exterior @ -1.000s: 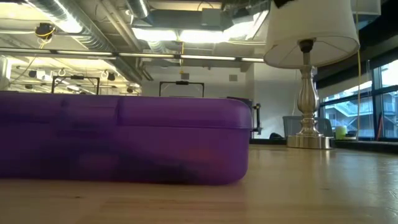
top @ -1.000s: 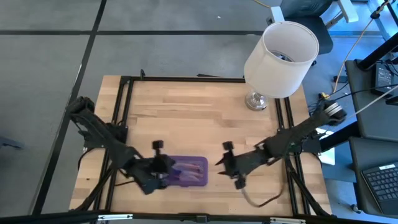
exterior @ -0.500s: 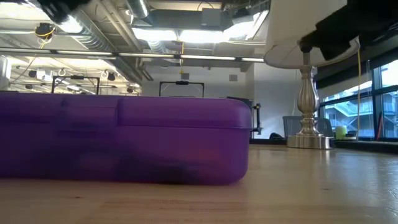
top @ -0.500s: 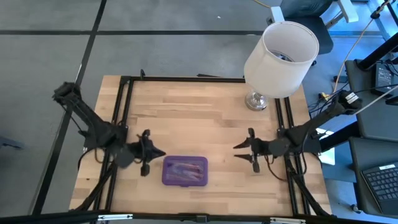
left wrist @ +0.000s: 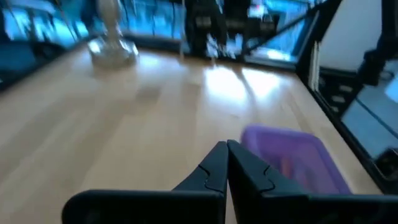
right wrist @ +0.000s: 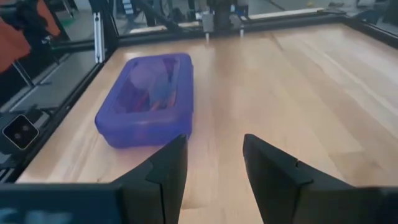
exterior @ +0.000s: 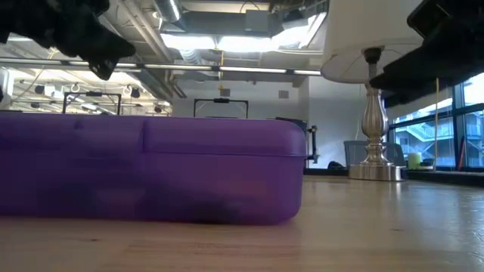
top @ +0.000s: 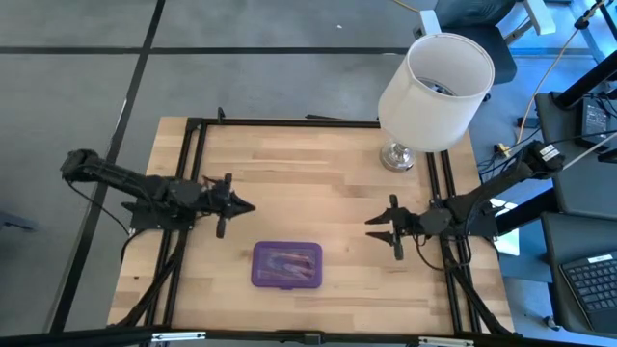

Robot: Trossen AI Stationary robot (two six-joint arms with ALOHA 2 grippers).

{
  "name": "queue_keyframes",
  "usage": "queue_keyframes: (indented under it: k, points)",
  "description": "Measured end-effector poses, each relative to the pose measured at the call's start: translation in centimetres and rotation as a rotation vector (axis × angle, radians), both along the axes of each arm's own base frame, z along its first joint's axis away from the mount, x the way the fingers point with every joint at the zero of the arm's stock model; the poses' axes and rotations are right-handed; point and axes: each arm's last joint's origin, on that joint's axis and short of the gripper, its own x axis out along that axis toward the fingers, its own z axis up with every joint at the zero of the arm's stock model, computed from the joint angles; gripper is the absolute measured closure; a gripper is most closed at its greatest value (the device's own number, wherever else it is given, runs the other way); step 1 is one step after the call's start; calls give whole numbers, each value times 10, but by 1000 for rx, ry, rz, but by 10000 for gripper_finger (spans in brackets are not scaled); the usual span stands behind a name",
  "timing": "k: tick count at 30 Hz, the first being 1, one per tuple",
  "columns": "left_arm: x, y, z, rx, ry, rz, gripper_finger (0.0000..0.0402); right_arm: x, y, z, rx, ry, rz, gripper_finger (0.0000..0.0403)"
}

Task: Pick & place school supplies into a supply box
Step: Return to Home Position

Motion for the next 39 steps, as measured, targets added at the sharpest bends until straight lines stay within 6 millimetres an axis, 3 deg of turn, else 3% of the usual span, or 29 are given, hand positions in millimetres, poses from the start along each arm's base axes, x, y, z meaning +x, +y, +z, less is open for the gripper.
queue_keyframes:
  k: [13, 21, 34, 39]
  points:
    - [-35, 22, -34, 48, -189, 70, 398, -31, -31, -25, 59, -127, -99, 241]
    - [-48, 33, -36, 73, -203, 175, 398, -38, -46, -20, 50, -132, -108, 241]
    - [-50, 45, -38, 40, -168, 291, 398, -58, -58, -10, -52, -209, -213, 241]
    - [-50, 45, -38, 6, -174, 299, 398, -65, -58, -4, -99, -285, -118, 241]
